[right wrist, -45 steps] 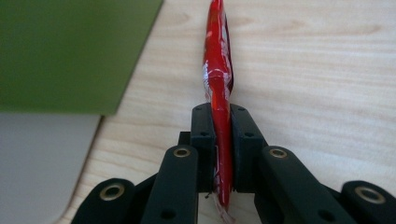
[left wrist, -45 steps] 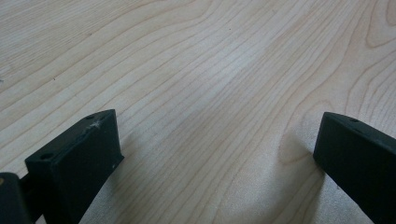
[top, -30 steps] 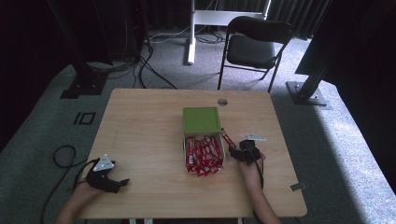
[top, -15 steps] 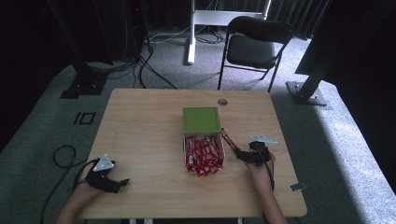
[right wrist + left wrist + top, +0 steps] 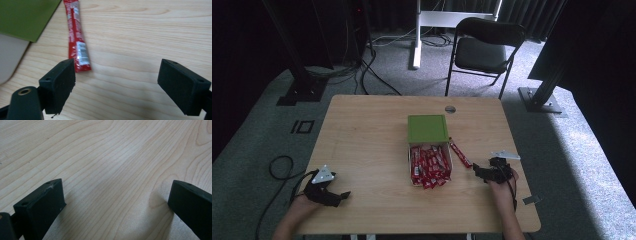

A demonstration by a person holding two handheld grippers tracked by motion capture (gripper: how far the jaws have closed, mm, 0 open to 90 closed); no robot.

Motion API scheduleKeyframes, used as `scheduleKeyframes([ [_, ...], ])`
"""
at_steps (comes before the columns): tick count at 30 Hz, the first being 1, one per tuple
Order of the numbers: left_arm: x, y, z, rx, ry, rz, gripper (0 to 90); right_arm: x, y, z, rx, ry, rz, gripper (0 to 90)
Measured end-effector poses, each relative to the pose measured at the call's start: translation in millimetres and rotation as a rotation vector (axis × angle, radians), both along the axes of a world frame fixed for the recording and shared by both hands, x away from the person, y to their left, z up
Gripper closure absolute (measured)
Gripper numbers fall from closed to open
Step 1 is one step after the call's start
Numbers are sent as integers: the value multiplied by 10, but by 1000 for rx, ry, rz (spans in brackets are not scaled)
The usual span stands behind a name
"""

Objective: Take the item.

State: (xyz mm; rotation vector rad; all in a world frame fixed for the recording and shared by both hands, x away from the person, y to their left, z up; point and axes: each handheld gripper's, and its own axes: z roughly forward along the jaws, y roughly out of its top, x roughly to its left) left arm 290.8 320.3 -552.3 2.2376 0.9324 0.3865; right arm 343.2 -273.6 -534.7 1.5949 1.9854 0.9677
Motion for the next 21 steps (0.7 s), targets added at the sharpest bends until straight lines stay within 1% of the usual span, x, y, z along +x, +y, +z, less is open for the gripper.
scheduleKeyframes([
  [1, 0, 0, 0, 0, 0, 0, 15, -17, -17, 3, -10, -8, -3, 146],
  [3, 0, 0, 0, 0, 0, 0, 15, -55, -58, 16, -5, -21, -16, 146],
  [8, 0, 0, 0, 0, 0, 0, 15, -135, -152, 26, 12, -8, -19, 147],
  [9, 0, 0, 0, 0, 0, 0, 15, -152, -174, 21, 15, -12, -21, 146],
  [11, 0, 0, 0, 0, 0, 0, 15, -177, -194, 15, -2, -21, -28, 146],
  [13, 0, 0, 0, 0, 0, 0, 15, -205, -220, 9, -4, -26, -29, 144],
  [15, 0, 0, 0, 0, 0, 0, 15, -228, -242, 5, -16, -21, -40, 144],
  [16, 0, 0, 0, 0, 0, 0, 15, -240, -257, 3, -14, -19, -42, 144],
  [18, 0, 0, 0, 0, 0, 0, 15, -267, -280, -1, -6, -21, -36, 144],
  [21, 0, 0, 0, 1, 0, 0, 15, -308, -298, -9, -28, -24, -33, 144],
])
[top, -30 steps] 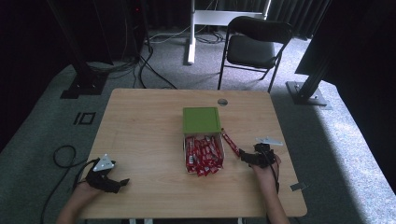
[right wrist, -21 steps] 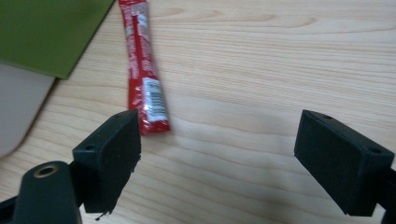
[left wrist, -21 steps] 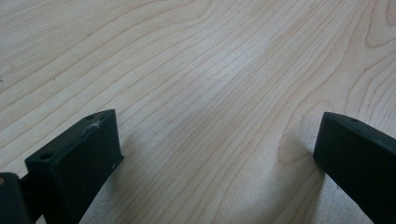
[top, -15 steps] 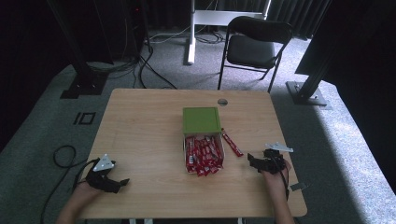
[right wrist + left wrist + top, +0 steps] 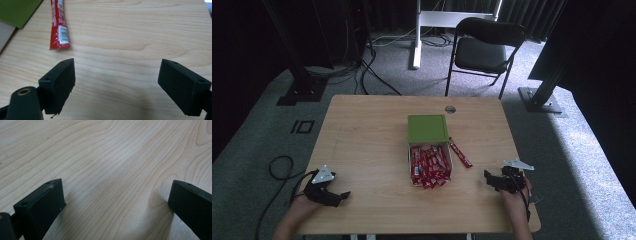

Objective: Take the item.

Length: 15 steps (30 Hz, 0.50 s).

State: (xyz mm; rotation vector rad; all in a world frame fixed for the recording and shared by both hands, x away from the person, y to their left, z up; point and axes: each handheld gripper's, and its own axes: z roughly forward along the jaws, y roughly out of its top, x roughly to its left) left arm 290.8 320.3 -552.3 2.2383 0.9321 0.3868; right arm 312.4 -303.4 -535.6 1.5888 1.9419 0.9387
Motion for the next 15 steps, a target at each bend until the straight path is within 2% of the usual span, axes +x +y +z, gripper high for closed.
scheduleKeyframes([
  [8, 0, 1, 1, 2, 0, -1, 15, -118, -30, -61, -28, 15, 40, 143],
  [13, 1, 2, 1, 3, -1, -2, 15, -189, -24, -85, -49, 4, 120, 143],
  [14, 1, 2, 1, 3, -1, -2, 15, -189, -24, -85, -49, 4, 120, 143],
  [15, 1, 2, 1, 3, -1, -3, 15, -207, -10, -102, -58, 7, 165, 143],
])
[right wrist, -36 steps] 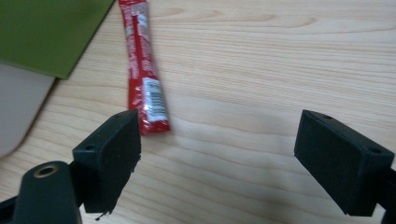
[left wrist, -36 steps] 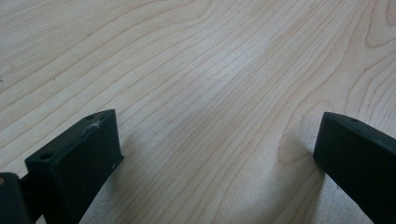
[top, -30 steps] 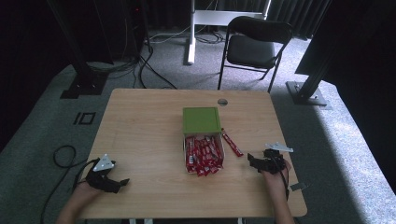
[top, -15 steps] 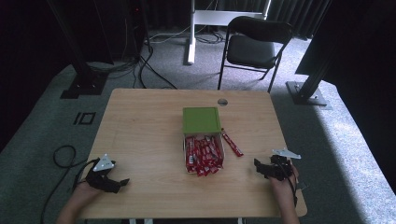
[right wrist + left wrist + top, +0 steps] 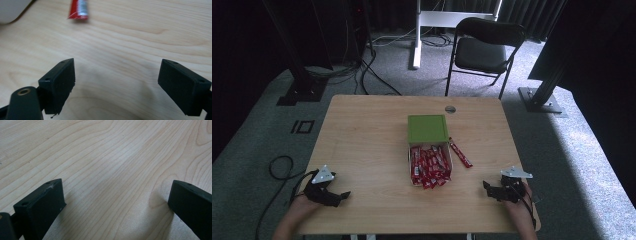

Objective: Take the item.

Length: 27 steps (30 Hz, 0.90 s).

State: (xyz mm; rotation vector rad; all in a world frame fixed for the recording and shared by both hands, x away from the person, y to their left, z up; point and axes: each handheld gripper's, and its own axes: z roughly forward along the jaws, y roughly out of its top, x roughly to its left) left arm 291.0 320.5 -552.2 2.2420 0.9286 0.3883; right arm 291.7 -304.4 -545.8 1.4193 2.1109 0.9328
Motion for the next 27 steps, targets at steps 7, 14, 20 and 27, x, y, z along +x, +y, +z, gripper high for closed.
scheduleKeyframes([
  [7, 0, 0, 0, 0, 0, 0, 15, -27, 136, -79, -38, -4, 186, 143],
  [14, 0, 0, 0, 0, 0, 0, 15, -80, 278, -119, -18, -12, 436, 145],
  [20, 0, 0, 0, 0, 0, 0, 15, -75, 283, -122, -8, -6, 458, 143],
  [27, 0, 0, 0, 0, 0, 0, 15, -81, 287, -124, -16, -7, 493, 130],
])
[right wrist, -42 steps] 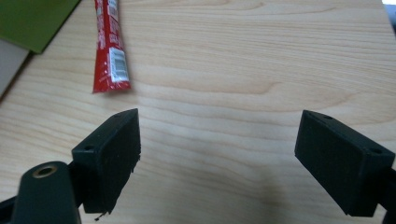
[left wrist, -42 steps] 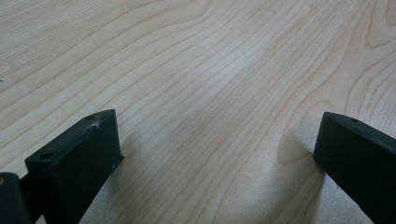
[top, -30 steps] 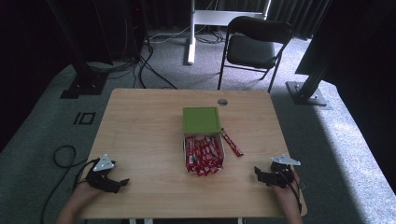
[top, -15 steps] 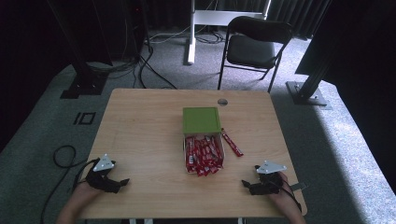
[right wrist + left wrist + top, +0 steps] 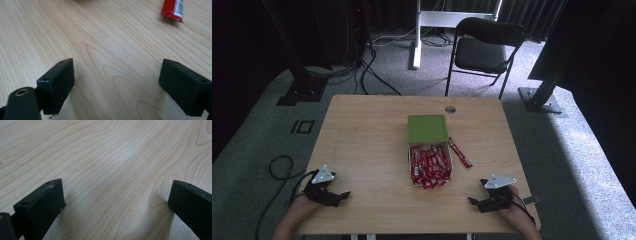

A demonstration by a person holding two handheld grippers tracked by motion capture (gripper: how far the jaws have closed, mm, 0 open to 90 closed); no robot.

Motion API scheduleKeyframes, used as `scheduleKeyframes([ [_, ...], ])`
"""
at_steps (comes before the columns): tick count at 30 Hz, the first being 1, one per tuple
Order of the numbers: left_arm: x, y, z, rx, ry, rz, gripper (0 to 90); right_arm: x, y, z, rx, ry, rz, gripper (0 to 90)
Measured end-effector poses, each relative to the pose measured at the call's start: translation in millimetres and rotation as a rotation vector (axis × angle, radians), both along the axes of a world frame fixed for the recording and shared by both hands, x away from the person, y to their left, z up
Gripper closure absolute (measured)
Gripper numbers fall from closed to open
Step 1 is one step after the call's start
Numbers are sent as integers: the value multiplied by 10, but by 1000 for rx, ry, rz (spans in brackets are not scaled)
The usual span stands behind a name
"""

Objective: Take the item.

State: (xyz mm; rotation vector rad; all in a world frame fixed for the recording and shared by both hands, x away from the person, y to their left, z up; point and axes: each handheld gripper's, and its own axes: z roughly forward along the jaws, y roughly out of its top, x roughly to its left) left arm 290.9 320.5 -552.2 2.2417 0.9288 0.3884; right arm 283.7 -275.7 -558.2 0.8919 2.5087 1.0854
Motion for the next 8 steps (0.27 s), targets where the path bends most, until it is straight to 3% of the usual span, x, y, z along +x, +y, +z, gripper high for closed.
scheduleKeyframes([
  [8, 0, 0, 0, 0, 0, 0, 15, 12, -12, 0, 9, 5, -33, 133],
])
